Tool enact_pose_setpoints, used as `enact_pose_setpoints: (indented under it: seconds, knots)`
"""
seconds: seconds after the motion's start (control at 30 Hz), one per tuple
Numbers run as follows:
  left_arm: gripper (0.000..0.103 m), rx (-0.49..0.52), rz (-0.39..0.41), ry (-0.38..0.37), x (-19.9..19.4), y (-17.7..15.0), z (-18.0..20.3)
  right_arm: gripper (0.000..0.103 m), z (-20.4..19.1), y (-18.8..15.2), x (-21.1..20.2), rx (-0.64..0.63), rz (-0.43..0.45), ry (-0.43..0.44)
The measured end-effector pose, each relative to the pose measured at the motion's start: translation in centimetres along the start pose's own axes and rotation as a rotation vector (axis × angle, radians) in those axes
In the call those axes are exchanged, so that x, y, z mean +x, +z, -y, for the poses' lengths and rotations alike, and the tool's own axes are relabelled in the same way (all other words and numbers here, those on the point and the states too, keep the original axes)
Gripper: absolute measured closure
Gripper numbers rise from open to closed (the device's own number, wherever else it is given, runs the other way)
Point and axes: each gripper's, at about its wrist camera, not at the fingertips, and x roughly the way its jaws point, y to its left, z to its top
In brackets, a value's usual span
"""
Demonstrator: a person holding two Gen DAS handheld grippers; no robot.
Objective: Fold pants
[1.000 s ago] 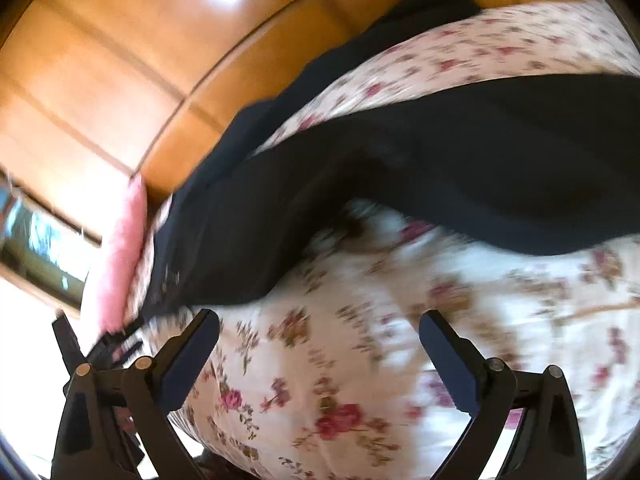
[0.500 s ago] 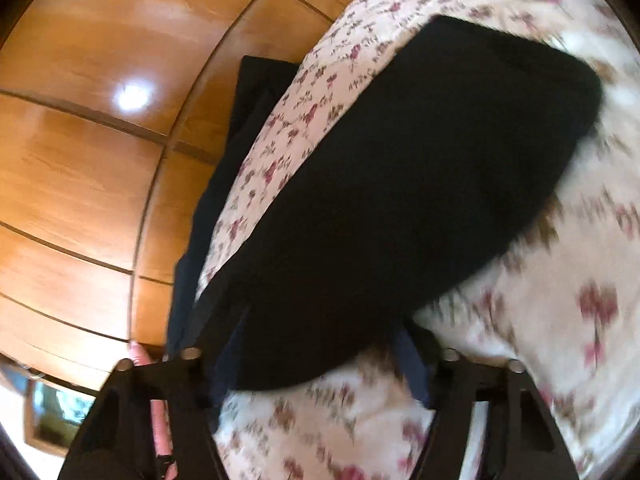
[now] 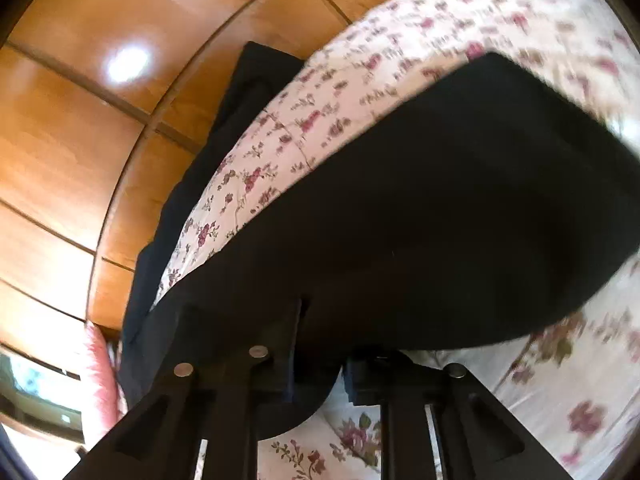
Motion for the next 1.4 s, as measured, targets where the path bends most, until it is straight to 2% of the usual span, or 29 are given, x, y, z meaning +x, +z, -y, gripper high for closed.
enact_pose_setpoints:
  seconds: [0.3,0.4,0.47,0.6,0.67,0.7,0.73,0.77,0.83,0.93,0.97,1.0,1.03,1.1,1.3,1.4]
  knots:
    - [0.097,0.054,0.112,-0.114,-7.9,0.6,1.6,0.091,-2.4,1.5,-5.4,-0.165,0.080,-0.016]
    - [0.097,0.094,0.092,-0.070,-9.1,-0.1,1.4,0.091,-1.7,0.7,-6.8,-0.191,0.058,-0.024]
    - [0.097,0.094,0.042,-0.011,-8.1,-1.1,0.3,0.091,-0.5,-0.4,-6.7,-0.197,0.007,-0.058]
    - [0.096,0.050,-0.047,0.095,-5.9,-3.2,-2.2,0.091,1.6,-2.8,-6.0,-0.169,-0.064,-0.071]
    - [0.088,0.078,-0.059,0.149,-5.5,-3.8,-2.2,0.085,3.0,-3.4,-5.7,-0.117,-0.074,-0.063]
    - [0.082,0.104,-0.050,0.182,-5.5,-4.0,-1.8,0.077,3.4,-3.4,-5.7,-0.101,-0.071,-0.057]
    - [0.074,0.119,-0.045,0.206,-5.5,-4.0,-1.7,0.062,3.8,-3.4,-5.8,-0.082,-0.064,-0.055]
    - [0.072,0.133,-0.040,0.227,-5.8,-3.9,-1.5,0.054,4.4,-3.1,-6.1,-0.057,-0.042,-0.048]
    - [0.070,0.126,-0.037,0.236,-6.2,-3.6,-1.5,0.031,5.3,-2.4,-7.0,-0.014,0.008,-0.043]
    - [0.068,0.117,-0.016,0.257,-7.1,-3.5,-1.8,0.030,7.4,-0.6,-8.0,0.080,0.095,-0.088]
    - [0.068,0.122,-0.009,0.263,-7.5,-3.6,-1.7,0.031,8.2,0.1,-8.1,0.112,0.117,-0.091]
    - [0.068,0.132,-0.005,0.273,-7.7,-3.7,-1.6,0.040,8.6,0.6,-8.1,0.122,0.127,-0.099]
    - [0.068,0.143,-0.003,0.284,-8.0,-4.0,-1.6,0.062,8.9,1.2,-8.1,0.119,0.138,-0.133]
    - [0.068,0.167,0.003,0.310,-8.4,-4.3,-1.3,0.091,8.4,2.6,-7.7,0.062,0.145,-0.228]
    - [0.068,0.230,0.056,0.391,-9.4,-4.0,0.2,0.094,3.6,4.6,-8.8,-0.199,0.263,-0.357]
    - [0.068,0.235,0.041,0.433,-9.1,-3.8,-0.6,0.094,3.5,5.5,-7.7,-0.251,0.259,-0.440]
